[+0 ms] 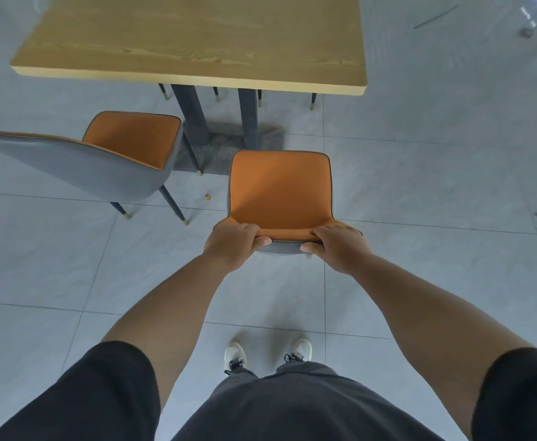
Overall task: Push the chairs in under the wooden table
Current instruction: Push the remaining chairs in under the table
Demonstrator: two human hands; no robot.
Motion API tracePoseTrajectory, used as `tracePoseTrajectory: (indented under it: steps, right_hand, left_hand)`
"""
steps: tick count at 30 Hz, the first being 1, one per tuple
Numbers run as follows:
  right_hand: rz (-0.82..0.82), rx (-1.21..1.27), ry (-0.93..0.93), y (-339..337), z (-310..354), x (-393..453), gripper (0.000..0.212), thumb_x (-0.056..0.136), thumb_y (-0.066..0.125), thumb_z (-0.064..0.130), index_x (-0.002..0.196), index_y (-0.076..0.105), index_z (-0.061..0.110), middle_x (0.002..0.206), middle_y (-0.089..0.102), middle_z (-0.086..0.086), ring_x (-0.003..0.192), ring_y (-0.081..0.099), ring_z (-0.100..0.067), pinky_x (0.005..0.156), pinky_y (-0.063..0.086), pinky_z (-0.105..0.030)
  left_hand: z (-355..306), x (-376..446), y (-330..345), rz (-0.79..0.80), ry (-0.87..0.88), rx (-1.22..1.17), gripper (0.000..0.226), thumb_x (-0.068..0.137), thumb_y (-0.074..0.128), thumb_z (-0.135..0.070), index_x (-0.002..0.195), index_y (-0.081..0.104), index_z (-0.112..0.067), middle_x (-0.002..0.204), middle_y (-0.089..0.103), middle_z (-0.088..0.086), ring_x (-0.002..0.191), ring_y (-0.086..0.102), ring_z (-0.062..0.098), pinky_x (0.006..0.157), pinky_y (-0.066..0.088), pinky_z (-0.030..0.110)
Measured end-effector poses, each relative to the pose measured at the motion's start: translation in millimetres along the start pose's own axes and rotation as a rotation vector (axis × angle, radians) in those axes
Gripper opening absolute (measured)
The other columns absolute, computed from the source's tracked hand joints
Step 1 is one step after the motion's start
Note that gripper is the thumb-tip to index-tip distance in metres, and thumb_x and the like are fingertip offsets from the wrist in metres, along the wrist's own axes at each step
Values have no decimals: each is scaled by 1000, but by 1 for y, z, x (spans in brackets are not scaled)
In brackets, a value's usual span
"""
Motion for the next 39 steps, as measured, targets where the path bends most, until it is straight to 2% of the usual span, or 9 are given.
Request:
tracePoseTrajectory:
  steps: [2, 7, 9, 13, 18, 21, 30, 39]
  right_hand:
    - [2, 7, 20, 4, 8, -6, 46, 83, 28, 73, 74, 45, 31, 78, 52, 10, 84, 49, -18, 74, 44, -38]
    - [-3, 19, 62, 13, 33, -23, 55, 81, 21, 76, 85, 53, 32, 79, 55, 12, 79, 50, -15, 71, 42, -36]
    - [4, 44, 94, 17, 38, -29, 54, 82, 23, 75, 88, 55, 33, 79, 57, 13, 77, 48, -14, 69, 40, -35]
    - [34, 51, 123, 22, 46, -45, 48, 85, 29, 74, 94, 56, 35, 84, 56, 13, 78, 51, -13, 67, 42, -35]
    - [60, 67, 146, 28, 60, -62, 44, 88, 34, 70, 100, 58, 35, 89, 59, 11, 83, 54, -15, 74, 47, -36]
    - [52, 69, 142, 29, 64, -71, 42, 89, 35, 69, 99, 58, 35, 87, 58, 12, 83, 54, -15, 73, 47, -35]
    - [34, 41, 113, 34, 68, -81, 46, 87, 29, 71, 95, 55, 34, 82, 55, 13, 79, 53, -14, 75, 47, -38]
    - [8, 27, 107, 37, 62, -78, 55, 83, 22, 77, 94, 55, 35, 82, 56, 14, 80, 51, -13, 76, 47, -40]
  left_hand:
    - [3, -9, -1, -6, 24, 12, 54, 96, 26, -59, 86, 55, -15, 80, 57, 1, 73, 54, 24, 58, 35, 34]
    - [14, -31, -4, -10, 65, 33, 54, 96, 25, -59, 84, 53, -14, 76, 56, 2, 69, 54, 25, 58, 38, 35]
    - [16, -38, -5, -6, 75, 39, 54, 96, 25, -60, 84, 53, -15, 74, 56, 1, 68, 54, 24, 58, 36, 34]
    - [14, -55, -3, -9, 98, 63, 55, 95, 23, -62, 82, 50, -16, 71, 54, -1, 65, 53, 23, 59, 43, 35]
    - [14, -74, -1, -6, 110, 81, 58, 92, 18, -65, 83, 50, -17, 71, 56, -2, 65, 54, 23, 63, 48, 37]
    - [11, -82, -1, -10, 113, 96, 63, 89, 12, -67, 83, 50, -18, 72, 57, -1, 65, 55, 23, 64, 50, 38]
    - [7, -91, 7, 48, 70, 62, 56, 94, 22, -63, 87, 51, -16, 77, 59, 1, 69, 55, 24, 67, 50, 42]
    - [6, -89, 12, 73, 54, -6, 53, 95, 23, -62, 88, 50, -17, 81, 57, 0, 73, 53, 23, 70, 49, 42]
Point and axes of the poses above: each hand's wrist, its own x-axis towards the middle knuckle, its own y-axis out of the palm, z = x × y, the point moved 4 cm from there along x, towards the middle knuckle
